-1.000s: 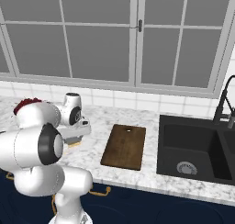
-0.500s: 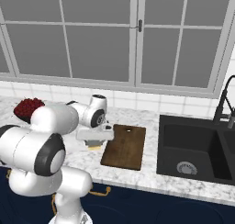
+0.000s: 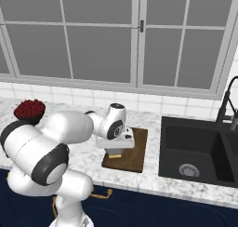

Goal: Pick up the sponge from the counter and clean the cutting board by briefly scrubbing or pressing down on the cutting board. Once finished, release the sponge.

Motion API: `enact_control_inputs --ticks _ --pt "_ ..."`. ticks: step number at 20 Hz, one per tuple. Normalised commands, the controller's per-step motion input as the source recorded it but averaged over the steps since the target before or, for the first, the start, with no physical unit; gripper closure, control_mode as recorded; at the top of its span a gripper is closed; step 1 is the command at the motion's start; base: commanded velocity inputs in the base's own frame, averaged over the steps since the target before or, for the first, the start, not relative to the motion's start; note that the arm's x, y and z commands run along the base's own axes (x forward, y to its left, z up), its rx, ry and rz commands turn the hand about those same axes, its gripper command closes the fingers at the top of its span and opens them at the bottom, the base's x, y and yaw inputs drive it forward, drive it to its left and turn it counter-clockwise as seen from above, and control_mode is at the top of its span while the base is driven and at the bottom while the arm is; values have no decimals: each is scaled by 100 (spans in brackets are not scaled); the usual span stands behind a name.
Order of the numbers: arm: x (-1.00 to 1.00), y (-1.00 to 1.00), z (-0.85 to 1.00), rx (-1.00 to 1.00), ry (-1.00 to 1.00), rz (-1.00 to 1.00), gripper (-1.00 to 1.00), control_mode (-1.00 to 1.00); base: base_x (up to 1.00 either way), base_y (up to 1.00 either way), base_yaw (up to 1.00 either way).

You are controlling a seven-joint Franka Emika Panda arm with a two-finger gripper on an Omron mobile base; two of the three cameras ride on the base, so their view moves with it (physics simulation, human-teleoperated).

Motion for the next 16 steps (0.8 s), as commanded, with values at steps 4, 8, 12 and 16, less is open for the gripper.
enact_control_inputs --ticks 4,8,12,16 --pt "0 0 -36 -5 -12 0 100 -100 0 0 0" --pt "0 0 0 0 3 0 100 -100 0 0 0" --pt "0 -1 2 0 9 0 100 -100 0 0 0" --pt "4 -6 10 4 3 0 100 -100 0 0 0"
